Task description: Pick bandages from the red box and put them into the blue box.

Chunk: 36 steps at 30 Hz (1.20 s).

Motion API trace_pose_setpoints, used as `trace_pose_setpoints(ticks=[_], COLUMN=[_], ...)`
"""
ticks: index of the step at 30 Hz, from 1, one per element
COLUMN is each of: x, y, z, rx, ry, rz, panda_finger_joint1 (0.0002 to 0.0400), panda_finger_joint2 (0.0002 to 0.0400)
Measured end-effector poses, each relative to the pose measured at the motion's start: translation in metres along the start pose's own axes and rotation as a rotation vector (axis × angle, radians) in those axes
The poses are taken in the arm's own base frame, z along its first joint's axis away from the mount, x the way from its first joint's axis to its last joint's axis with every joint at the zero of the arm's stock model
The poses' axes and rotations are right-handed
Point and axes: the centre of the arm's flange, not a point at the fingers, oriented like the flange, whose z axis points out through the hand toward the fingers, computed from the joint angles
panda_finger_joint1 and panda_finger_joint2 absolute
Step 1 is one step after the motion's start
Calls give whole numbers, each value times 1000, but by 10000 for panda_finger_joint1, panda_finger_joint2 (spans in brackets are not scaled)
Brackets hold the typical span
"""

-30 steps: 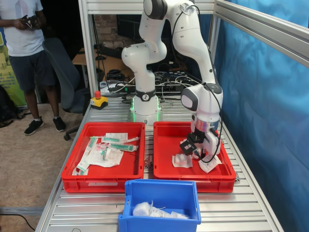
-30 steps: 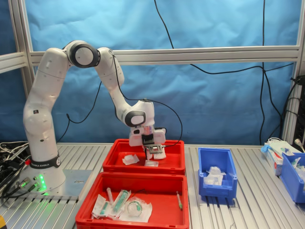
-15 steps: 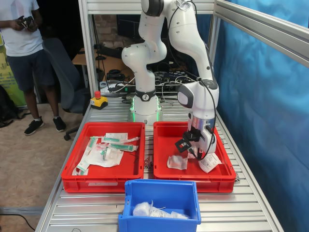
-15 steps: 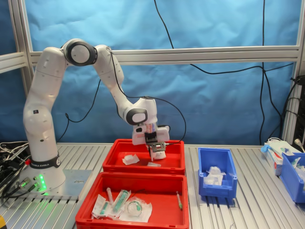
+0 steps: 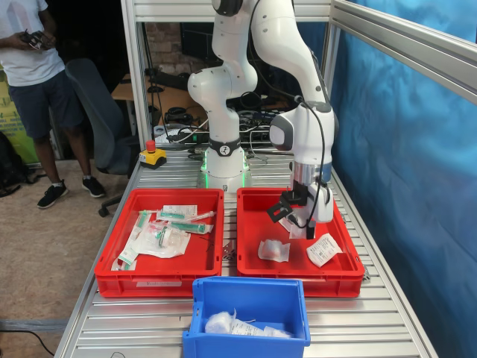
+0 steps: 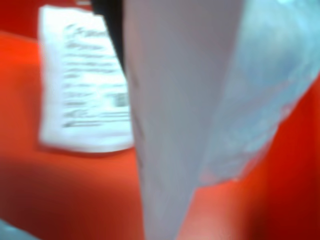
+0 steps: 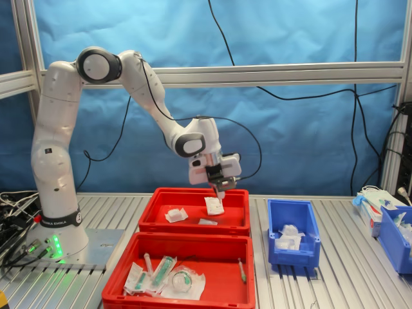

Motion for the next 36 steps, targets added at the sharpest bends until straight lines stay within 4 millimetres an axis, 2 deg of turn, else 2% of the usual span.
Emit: trace_pose_setpoints(ticks=[10,17,19,26,36], x=[-27,-40,-44,-44,-31], y=[-54,-83,-100,-132,-175], z=[-49,-75,-89,-111,-133], rx=[90,136,162,198,203], ry=[-104,-157,-184,-210,-166], rz=[51,77,96,134,197], panda_finger_joint1=[59,59,59,59,59], panda_finger_joint2=[59,59,59,59,59])
